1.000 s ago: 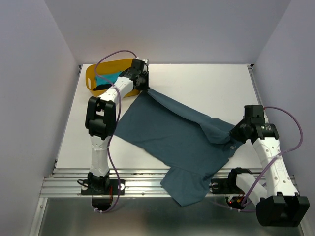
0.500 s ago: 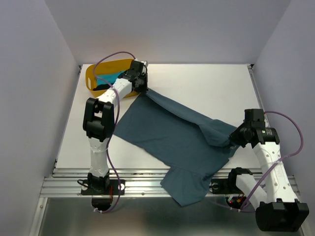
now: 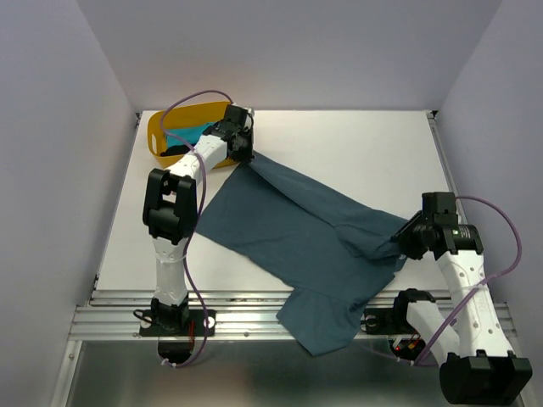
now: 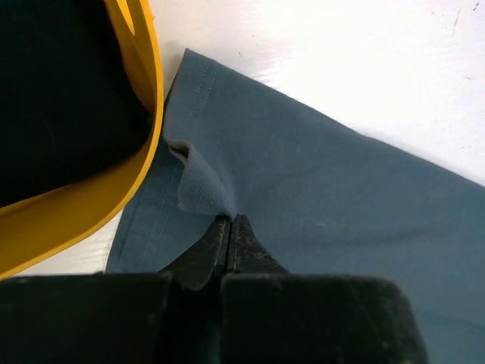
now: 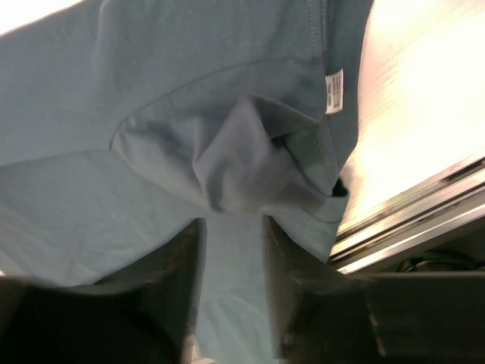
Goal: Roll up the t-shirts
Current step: Fold the T-shirt at the center of the board.
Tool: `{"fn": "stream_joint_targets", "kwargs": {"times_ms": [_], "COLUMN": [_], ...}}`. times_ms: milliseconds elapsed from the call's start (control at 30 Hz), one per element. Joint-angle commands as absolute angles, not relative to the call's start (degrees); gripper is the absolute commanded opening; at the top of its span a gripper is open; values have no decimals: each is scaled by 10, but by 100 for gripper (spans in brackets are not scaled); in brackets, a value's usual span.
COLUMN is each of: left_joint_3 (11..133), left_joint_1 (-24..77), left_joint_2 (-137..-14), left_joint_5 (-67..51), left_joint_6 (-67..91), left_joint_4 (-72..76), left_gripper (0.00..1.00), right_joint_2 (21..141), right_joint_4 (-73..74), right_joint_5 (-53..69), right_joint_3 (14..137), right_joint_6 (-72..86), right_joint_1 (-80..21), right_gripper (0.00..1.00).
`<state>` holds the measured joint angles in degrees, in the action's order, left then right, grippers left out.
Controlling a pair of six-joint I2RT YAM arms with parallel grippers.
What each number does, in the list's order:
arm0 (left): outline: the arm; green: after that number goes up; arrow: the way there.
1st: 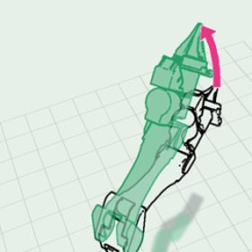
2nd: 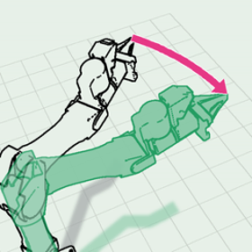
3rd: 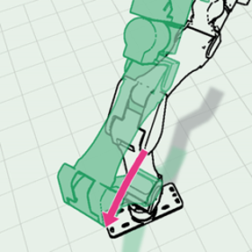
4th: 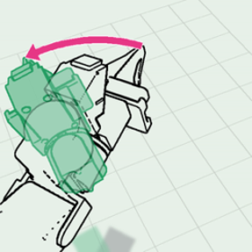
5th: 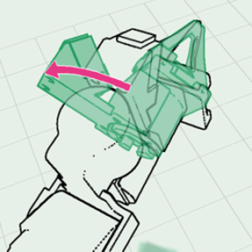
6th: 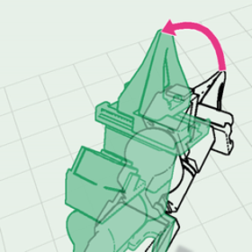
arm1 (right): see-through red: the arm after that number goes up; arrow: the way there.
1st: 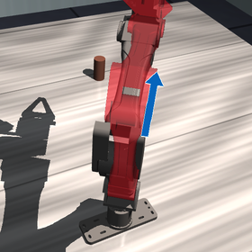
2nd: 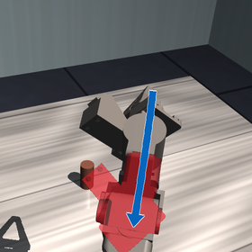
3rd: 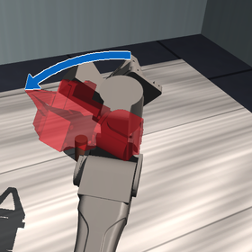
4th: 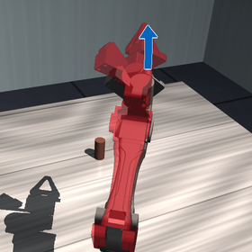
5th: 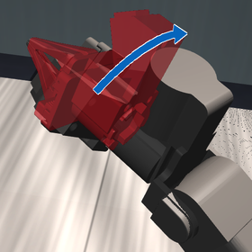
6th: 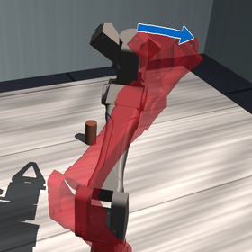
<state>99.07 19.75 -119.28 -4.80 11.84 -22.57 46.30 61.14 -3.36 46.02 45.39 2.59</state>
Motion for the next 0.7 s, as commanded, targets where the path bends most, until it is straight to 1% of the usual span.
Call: {"fn": "stream_joint_targets", "kwargs": {"times_ms": [0,33,67,100,167,200,233,267,300,333,433,467,567,633,667], "left_joint_3": [991,991,992,993,993,994,994,997,998,1002,1013,1015,1019,1021,1022], "left_joint_1": [193,193,193,193,193,193,193,194,194,194,198,199,210,225,231], "left_joint_2": [-1148,-1148,-1147,-1145,-1143,-1138,-1136,-1135,-1132,-1129,-1121,-1119,-1120,-1128,-1133], "left_joint_5": [-32,-31,-31,-31,-33,-40,-43,-45,-48,-50,-56,-59,-83,-89,-91], "left_joint_6": [104,103,102,102,103,103,104,104,105,105,104,104,110,119,120], "left_joint_4": [-236,-239,-240,-243,-245,-244,-244,-245,-246,-250,-251,-252,-244,-240,-239], "left_gripper": [7,15,20,36,48,57,57,69,70,77,78,78,78,78,78], "right_joint_2": [448,448,449,450,448,447,448,450,452,454,465,468,469,473,475], "right_joint_4": [635,640,646,657,666,671,671,671,667,664,643,637,614,596,592], "right_joint_5": [-18,-19,-22,-27,-32,-37,-40,-43,-45,-45,-29,-25,-11,-5,-5], "right_joint_3": [466,473,478,483,498,504,508,515,516,518,516,515,507,490,483], "right_joint_6": [447,443,440,437,435,432,432,432,432,428,418,416,411,412,413], "right_joint_1": [29,29,29,29,29,29,29,29,29,29,29,29,29,29,29], "right_gripper": [56,61,66,70,72,72,73,73,73,72,70,65,59,52,52]}}
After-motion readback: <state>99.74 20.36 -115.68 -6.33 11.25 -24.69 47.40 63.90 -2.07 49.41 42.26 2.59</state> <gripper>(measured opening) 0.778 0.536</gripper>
